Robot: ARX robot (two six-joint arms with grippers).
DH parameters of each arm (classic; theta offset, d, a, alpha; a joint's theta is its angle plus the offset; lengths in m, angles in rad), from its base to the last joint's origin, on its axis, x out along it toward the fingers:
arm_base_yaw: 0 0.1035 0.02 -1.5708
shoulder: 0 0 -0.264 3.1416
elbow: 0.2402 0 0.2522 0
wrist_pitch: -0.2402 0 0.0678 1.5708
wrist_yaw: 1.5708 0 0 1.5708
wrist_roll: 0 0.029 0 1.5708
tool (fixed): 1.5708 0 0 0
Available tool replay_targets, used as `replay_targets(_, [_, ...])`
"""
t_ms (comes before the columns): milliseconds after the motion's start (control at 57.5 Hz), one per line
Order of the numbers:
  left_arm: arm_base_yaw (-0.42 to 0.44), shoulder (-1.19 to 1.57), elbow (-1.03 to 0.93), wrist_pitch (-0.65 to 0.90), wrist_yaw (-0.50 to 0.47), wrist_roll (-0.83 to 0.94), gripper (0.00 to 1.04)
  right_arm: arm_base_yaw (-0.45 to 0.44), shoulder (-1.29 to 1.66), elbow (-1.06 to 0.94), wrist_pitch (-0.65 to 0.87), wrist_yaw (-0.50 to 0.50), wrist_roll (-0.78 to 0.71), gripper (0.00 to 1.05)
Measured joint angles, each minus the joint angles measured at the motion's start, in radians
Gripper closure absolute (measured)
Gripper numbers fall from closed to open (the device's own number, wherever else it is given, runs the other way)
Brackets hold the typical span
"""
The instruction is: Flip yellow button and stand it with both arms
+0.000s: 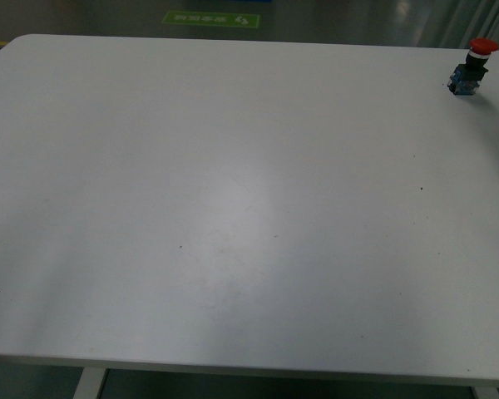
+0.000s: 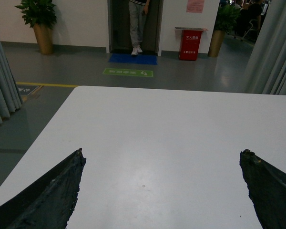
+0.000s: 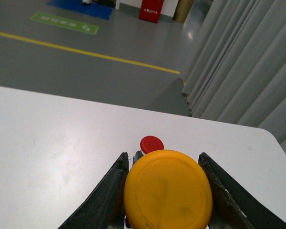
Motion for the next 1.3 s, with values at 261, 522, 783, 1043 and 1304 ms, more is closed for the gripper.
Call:
replay_targets(261, [0.000,0.000,0.000,0.000,0.000,0.000,0.07,-0.048,0.099,0.106,-0.138,0.002,-0.048,0.68])
replay_targets(522, [0.000,0.000,0.000,0.000,0.000,0.000,0.07,-0.086,0.126,0.132,-0.275,-0.045,-0.021,0.68])
replay_targets(783, [0.000,0.000,0.000,0.000,0.000,0.000,0.07,-0.083,0.178,0.124,-0.282,-0.055,0.008,0.68])
replay_targets(1043, [0.000,0.000,0.000,0.000,0.000,0.000,0.07,-0.072,0.260,0.154,-0.303,-0.041,0.057,0.68])
replay_targets(1304, [0.000,0.000,0.000,0.000,0.000,0.000,0.07,-0.071,0.298,0.218,-0.313,-0.048,0.121,0.68])
